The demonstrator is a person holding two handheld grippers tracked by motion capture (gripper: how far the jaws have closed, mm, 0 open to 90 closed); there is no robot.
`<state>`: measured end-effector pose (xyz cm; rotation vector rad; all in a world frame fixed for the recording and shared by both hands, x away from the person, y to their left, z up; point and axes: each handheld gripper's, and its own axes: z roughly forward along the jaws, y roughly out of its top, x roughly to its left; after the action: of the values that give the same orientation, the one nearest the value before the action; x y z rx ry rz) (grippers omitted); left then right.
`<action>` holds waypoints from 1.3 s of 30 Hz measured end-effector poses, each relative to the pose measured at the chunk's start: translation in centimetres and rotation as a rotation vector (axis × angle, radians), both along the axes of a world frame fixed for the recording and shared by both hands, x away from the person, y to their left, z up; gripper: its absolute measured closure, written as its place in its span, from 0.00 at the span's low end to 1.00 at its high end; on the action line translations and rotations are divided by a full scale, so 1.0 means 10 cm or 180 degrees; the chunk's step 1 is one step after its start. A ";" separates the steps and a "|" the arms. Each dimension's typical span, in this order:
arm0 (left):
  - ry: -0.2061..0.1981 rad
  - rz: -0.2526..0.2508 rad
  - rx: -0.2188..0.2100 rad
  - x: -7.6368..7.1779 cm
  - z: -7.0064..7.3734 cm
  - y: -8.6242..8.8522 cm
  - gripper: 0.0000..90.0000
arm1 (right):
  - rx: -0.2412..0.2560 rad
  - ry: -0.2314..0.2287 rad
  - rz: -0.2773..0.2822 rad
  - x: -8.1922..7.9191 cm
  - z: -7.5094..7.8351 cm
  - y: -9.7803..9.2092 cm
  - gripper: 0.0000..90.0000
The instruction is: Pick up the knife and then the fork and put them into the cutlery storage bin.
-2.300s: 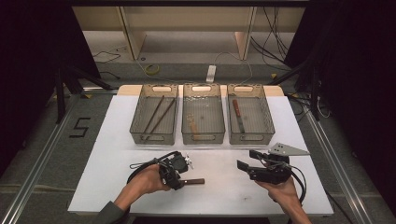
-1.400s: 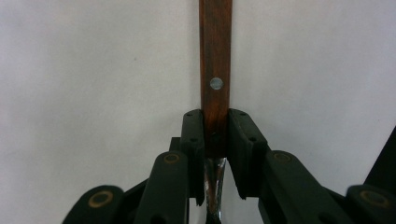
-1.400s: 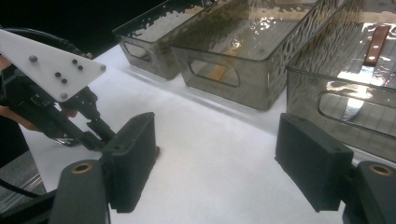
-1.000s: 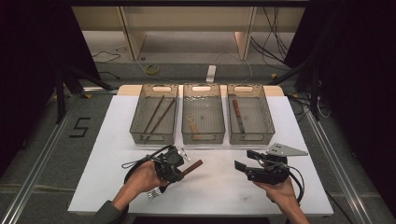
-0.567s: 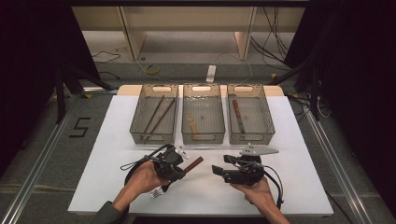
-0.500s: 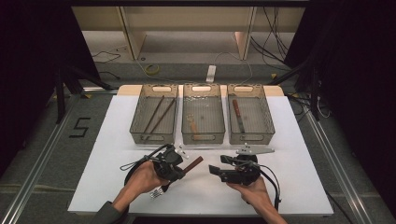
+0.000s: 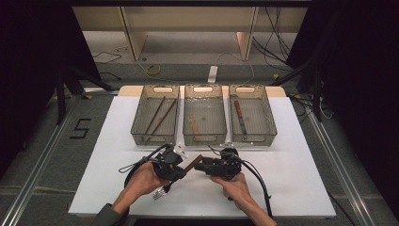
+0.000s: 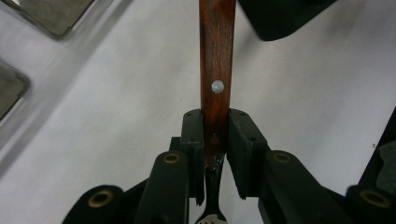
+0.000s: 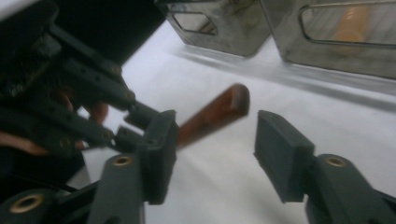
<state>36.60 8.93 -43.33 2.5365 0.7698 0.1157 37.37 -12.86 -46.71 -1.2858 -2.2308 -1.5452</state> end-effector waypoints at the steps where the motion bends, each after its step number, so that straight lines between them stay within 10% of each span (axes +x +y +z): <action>1: 0.0001 -0.0012 0.0012 0.00 0.00 0.00 0.85 | 0.0044 0.0031 0.0020 0.02 -0.01 0.02 0.59; 9: -0.0040 0.0014 -0.0028 0.00 0.03 0.02 0.85 | 0.0316 0.0267 0.0044 0.10 -0.08 0.05 0.79; 15: -0.0162 0.0028 -0.0086 -0.05 0.14 0.03 0.85 | 0.0805 0.0543 0.0029 0.12 -0.03 0.01 0.90; 19: -0.0222 0.0027 -0.0176 -0.06 0.19 0.03 0.83 | 0.0748 0.0327 0.0065 0.08 0.07 0.01 0.90; 29: -0.0371 0.0326 -0.0458 -0.03 0.30 0.21 0.35 | 0.0711 0.0075 -0.0038 0.11 0.28 -0.20 0.90; 39: -0.0524 0.0480 -0.0610 -0.06 0.31 0.32 0.22 | 0.0760 -0.0080 -0.0295 0.19 0.51 -0.62 0.90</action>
<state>35.98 12.14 -40.23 2.2561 0.8619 0.2833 39.28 -19.02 -41.60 -1.3206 -1.9512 -1.8053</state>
